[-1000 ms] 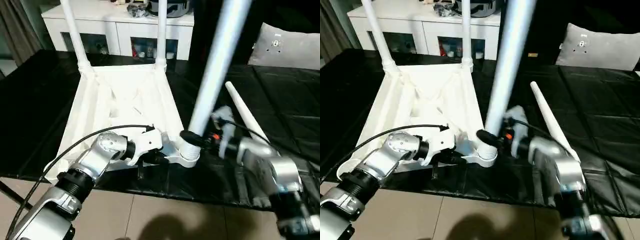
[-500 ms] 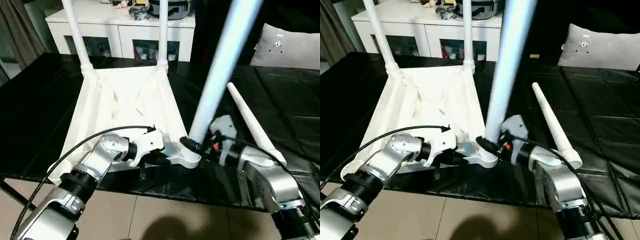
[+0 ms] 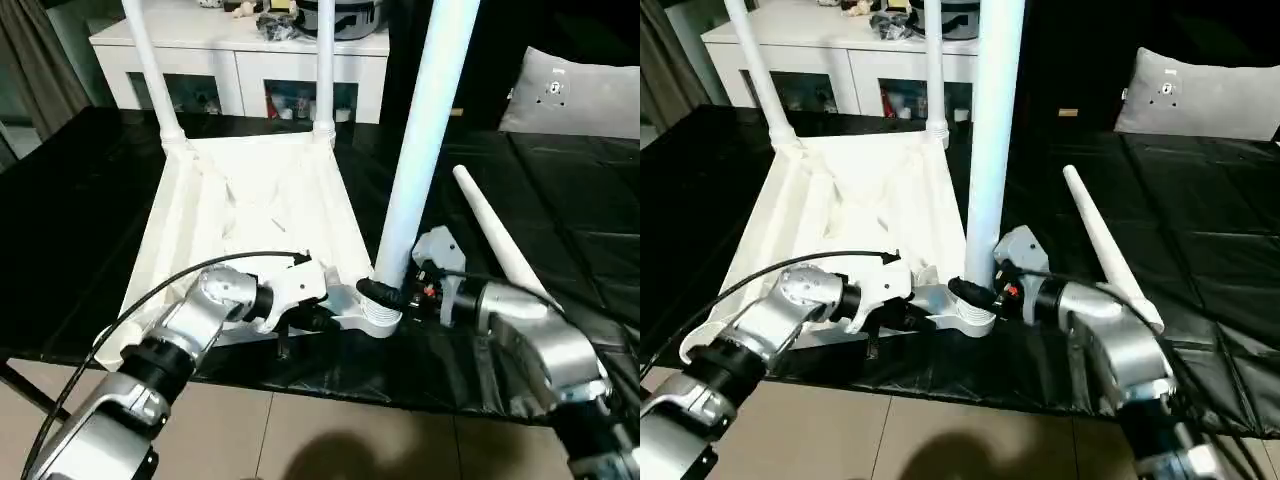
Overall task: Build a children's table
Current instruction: Rotate leg to tighten
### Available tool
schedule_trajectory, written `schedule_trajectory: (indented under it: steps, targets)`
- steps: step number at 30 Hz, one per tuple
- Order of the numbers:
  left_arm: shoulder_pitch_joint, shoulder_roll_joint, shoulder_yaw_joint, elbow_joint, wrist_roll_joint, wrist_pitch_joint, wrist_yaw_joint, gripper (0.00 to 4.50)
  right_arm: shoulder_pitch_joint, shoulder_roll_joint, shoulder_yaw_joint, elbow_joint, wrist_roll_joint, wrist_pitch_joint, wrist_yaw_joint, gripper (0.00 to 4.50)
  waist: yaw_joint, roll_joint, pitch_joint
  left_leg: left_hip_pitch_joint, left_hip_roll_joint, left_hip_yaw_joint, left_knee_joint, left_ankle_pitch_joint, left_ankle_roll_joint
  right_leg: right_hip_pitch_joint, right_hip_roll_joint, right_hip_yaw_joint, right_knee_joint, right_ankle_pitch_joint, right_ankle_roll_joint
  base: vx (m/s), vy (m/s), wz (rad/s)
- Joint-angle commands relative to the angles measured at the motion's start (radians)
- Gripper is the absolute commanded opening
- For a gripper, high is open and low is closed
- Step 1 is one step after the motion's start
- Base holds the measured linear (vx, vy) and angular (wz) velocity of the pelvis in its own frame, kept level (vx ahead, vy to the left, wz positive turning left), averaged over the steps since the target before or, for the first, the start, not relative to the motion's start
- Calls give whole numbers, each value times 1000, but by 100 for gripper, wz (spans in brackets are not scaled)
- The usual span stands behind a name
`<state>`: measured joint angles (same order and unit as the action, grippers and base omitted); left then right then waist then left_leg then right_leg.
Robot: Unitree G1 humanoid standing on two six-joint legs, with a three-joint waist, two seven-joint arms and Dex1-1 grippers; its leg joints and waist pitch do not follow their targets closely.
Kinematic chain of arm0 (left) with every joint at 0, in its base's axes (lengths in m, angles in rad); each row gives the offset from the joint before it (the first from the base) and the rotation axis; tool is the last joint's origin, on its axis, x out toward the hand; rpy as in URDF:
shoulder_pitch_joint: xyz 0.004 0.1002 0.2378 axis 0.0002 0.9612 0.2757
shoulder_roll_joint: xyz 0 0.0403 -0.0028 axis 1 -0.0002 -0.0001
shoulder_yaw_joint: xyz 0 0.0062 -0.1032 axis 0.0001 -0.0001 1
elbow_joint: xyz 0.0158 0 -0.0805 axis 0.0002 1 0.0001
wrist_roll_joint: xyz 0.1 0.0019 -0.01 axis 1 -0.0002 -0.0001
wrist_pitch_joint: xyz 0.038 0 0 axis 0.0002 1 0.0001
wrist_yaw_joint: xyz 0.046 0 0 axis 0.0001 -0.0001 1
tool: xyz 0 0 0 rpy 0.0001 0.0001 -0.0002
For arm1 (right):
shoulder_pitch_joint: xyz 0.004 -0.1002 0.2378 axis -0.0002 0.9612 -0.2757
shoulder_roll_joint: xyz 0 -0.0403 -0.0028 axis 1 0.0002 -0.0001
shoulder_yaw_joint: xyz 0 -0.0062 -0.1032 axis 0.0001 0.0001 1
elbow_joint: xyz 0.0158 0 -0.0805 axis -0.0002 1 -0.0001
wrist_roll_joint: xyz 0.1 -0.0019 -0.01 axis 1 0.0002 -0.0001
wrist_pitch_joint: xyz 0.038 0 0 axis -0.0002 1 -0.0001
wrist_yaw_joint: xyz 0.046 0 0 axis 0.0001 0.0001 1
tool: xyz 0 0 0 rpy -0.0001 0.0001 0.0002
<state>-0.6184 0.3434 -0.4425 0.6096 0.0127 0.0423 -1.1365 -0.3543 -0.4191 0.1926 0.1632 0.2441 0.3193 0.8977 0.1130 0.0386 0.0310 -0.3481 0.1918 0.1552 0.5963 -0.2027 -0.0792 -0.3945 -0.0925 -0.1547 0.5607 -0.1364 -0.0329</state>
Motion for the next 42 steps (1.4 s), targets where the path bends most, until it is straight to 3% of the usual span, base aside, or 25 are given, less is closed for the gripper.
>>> schedule_trajectory:
  steps: [1,8,11,13,14,16,17,18,19,20,21,22,23,24,25,26,27,28,29,30,31,34,38,39,42]
  targets:
    - [-38,12,6,4,14,-26,-13,0,39,-16,57,76,-28,53,31,189,0,-3,-59,-2,35,-7,-72,-224,54,56,-70,53,-78,-428,-59,0,0,0]
    - [-43,7,12,19,16,-23,-11,0,37,-14,71,79,-23,56,48,189,-1,-2,-55,2,34,-7,-73,-249,45,54,-70,50,-87,-484,-45,0,0,0]
    - [-30,-10,22,20,26,34,46,0,47,8,67,71,-32,81,7,189,-1,-3,-54,2,34,-7,-73,-248,44,53,-70,50,-88,-484,-44,0,0,0]
    - [-11,-51,52,-4,17,119,137,0,39,67,22,88,-60,127,-148,189,-7,-4,-47,6,34,-5,-75,-270,34,48,-69,47,-94,-530,-44,0,0,0]
    - [-11,-51,52,-4,17,119,137,0,39,67,22,88,-60,127,-148,189,-9,-3,-41,10,30,-6,-72,-297,28,45,-68,38,-103,-578,-29,0,0,0]
    - [9,-109,86,-41,1,217,237,0,26,143,-35,100,-66,172,-304,189,-32,-3,-35,38,17,-8,-58,-384,10,34,-65,5,-139,-703,42,0,0,0]
    - [12,-123,90,-50,1,238,260,0,21,163,-48,104,-65,181,-338,189,-48,7,-35,44,23,-16,-57,-429,9,39,-59,-22,-153,-703,61,0,0,0]
    - [18,-146,90,-65,5,266,292,0,10,195,-68,116,-65,194,-393,189,-59,12,-33,42,33,-22,-64,-466,10,49,-56,-34,-156,-687,70,0,0,0]
    - [19,-154,90,-71,7,275,304,0,5,206,-75,120,-66,198,-413,189,-75,32,-32,21,82,-47,-105,-593,15,88,-49,-28,-109,-578,64,0,0,0]
    - [22,-180,83,-81,16,295,333,0,-14,234,-87,144,-72,205,-465,189,-57,47,-27,-24,144,-70,-185,-780,-2,121,-42,40,78,-294,-4,-74,31,-1]
    - [24,-216,72,-89,29,310,367,0,-41,266,-103,183,-82,203,-531,189,-52,40,-22,-9,141,-52,-203,-825,-4,100,-34,56,90,-203,-18,-74,31,-1]
    - [25,-240,63,-94,38,319,389,0,-60,287,-114,210,-88,201,-575,189,-52,-21,-14,49,68,-30,-148,-777,-17,49,-41,101,21,-450,-3,0,0,0]
    - [24,-269,54,-98,51,332,417,0,-81,308,-126,242,-95,195,-622,189,-57,-50,-8,88,-3,-10,-55,-626,-34,-11,-55,68,-106,-822,55,50,-70,4]
    - [23,-296,45,-96,62,342,443,0,-100,326,-135,268,-101,187,-662,189,-61,-49,-8,122,-51,9,93,-321,-5,-63,-125,59,-189,-1184,102,50,-70,4]
    - [22,-309,43,-94,67,348,457,0,-108,335,-139,277,-103,186,-678,189,-64,-36,-18,31,-23,-16,35,-239,23,48,-156,55,-147,-1100,108,67,0,-35]
    - [22,-315,42,-95,70,353,463,0,-111,340,-141,278,-105,187,-687,189,-66,-31,-23,-8,-6,-29,-9,-253,15,77,-130,35,-115,-991,125,74,53,-36]
    - [20,-316,47,-91,78,358,482,0,-111,348,-148,272,-107,194,-703,189,-65,-9,-42,-6,18,-52,-51,-279,-7,78,-93,30,-91,-731,97,74,53,-36]
    - [18,-313,50,-87,83,358,492,0,-110,352,-152,268,-108,197,-711,189,-71,-9,-39,9,16,-49,-61,-322,-3,66,-78,28,-95,-610,60,0,0,0]
    - [15,-302,58,-83,88,364,504,0,-108,356,-159,264,-110,201,-719,189,-69,-5,-40,22,16,-46,-64,-331,-1,61,-79,30,-97,-581,36,0,0,0]
    - [13,-295,64,-81,91,369,511,0,-107,359,-165,262,-111,203,-723,189,-74,-5,-39,18,17,-43,-71,-329,8,65,-76,32,-94,-533,-1,0,0,0]
    - [11,-282,65,-82,96,373,515,0,-108,361,-169,265,-113,199,-727,189,-78,1,-35,6,21,-47,-78,-340,10,72,-77,33,-89,-520,-13,0,0,0]
    - [9,-261,74,-81,105,377,520,0,-113,364,-174,276,-113,183,-722,189,-89,2,-33,11,21,-50,-82,-413,6,68,-80,34,-93,-547,-10,0,0,0]
    - [10,-260,90,-84,116,390,527,0,-129,364,-166,306,-123,149,-723,189,-93,0,-29,17,17,-47,-78,-436,9,60,-83,29,-105,-607,6,0,0,0]
    - [9,-256,91,-82,115,388,525,0,-129,363,-166,307,-123,140,-718,224,-93,0,-27,17,15,-47,-78,-439,10,60,-83,27,-109,-625,14,0,0,0]
    - [2,-239,96,-69,108,375,519,0,-125,359,-174,292,-117,126,-696,262,-95,-1,-27,18,15,-49,-78,-453,10,58,-83,21,-114,-647,31,0,0,0]
